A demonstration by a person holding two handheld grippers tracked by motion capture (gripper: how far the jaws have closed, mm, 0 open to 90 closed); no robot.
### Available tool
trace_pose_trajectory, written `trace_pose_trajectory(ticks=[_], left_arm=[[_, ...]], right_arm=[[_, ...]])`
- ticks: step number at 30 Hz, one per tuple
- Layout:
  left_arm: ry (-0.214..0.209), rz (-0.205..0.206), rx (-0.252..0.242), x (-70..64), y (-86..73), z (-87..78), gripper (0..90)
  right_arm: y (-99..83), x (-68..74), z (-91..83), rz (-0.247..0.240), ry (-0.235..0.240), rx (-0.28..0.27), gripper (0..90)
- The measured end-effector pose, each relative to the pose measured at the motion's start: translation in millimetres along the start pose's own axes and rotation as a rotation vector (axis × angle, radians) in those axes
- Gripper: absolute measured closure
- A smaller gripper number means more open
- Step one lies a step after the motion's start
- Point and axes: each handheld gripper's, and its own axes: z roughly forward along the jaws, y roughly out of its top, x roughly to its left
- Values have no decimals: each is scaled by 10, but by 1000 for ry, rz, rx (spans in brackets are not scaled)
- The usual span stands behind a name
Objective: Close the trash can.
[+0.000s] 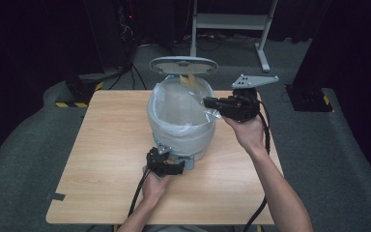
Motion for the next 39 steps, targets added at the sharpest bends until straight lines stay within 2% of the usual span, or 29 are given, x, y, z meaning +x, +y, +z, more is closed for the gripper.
trace_pose_trajectory(ticks=[11,25,34,37,39], left_arm=[[-5,-7,2,-5,-2,1,11],[-2,-2,2,-1,-1,-1,11],[-2,-3,2,-1,-1,-1,11],[-2,-2,2,-1,-1,-1,11],[-2,-3,2,-2,-1,-1,11]], right_arm=[[75,-7,133,0,16,7,894],[117,-38,396,9,34,39,892],[125,-56,479,18,37,47,888],[126,-72,506,34,24,48,785],[122,-83,511,47,15,45,753]])
